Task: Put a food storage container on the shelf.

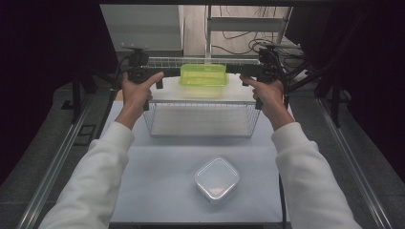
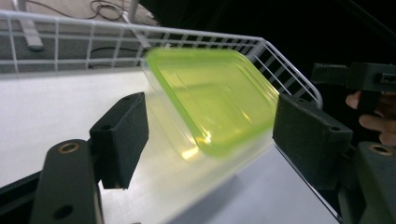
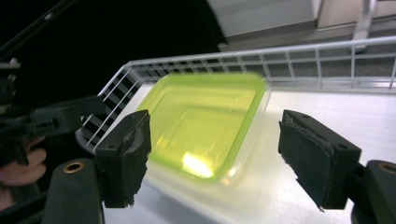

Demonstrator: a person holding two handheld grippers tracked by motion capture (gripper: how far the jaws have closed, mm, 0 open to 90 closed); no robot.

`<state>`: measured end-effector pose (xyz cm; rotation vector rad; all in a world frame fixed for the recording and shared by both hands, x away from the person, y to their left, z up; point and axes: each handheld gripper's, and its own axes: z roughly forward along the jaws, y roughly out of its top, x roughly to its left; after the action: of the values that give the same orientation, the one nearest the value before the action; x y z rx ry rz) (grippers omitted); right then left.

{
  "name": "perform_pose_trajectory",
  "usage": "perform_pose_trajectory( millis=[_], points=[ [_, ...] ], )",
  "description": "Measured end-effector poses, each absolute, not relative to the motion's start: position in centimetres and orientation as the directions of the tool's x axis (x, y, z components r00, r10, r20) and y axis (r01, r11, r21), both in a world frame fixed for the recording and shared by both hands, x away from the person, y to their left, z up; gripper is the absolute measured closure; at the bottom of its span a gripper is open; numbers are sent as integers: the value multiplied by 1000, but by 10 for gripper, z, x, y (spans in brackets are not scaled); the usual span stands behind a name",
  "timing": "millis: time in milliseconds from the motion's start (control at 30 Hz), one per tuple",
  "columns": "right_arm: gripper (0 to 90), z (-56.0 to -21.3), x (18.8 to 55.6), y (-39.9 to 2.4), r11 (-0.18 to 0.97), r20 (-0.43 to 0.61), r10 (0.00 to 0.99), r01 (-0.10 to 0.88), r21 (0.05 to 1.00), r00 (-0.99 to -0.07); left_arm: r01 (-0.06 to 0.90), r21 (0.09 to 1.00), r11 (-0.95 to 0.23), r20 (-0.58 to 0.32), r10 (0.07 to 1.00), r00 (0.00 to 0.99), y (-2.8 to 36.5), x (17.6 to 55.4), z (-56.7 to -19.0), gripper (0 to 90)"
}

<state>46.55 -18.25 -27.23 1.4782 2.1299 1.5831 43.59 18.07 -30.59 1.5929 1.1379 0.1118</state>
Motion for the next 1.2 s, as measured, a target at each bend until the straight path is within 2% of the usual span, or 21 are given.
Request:
perform_pose_trajectory(
  millis=[33, 133, 267, 500, 633, 933, 1200],
  points=[
    [253, -272, 465, -182, -14, 433, 735, 626, 779, -522, 598, 797, 85, -473, 703, 531, 181, 436, -306, 259],
    [253, -273, 436, -199, 70, 354, 728, 578, 813, -587, 567, 823, 19, -409, 713, 570, 187, 399, -309, 256],
    [253, -283, 408, -215, 139, 302, 720, 556, 819, -625, 567, 823, -33, -384, 703, 598, 188, 363, -321, 250],
    [254, -316, 360, -237, 217, 242, 695, 519, 827, -677, 567, 822, -46, -395, 670, 628, 193, 315, -348, 244],
    [257, -341, 336, -247, 242, 242, 671, 515, 822, -701, 603, 793, -81, -409, 664, 626, 196, 287, -383, 233],
    [262, -397, 304, -252, 272, 280, 655, 565, 779, -701, 659, 746, -97, -420, 700, 578, 200, 259, -436, 235],
    [283, -428, 296, -253, 312, 288, 661, 603, 734, -693, 683, 717, -137, -406, 715, 569, 195, 257, -452, 237]
  ],
)
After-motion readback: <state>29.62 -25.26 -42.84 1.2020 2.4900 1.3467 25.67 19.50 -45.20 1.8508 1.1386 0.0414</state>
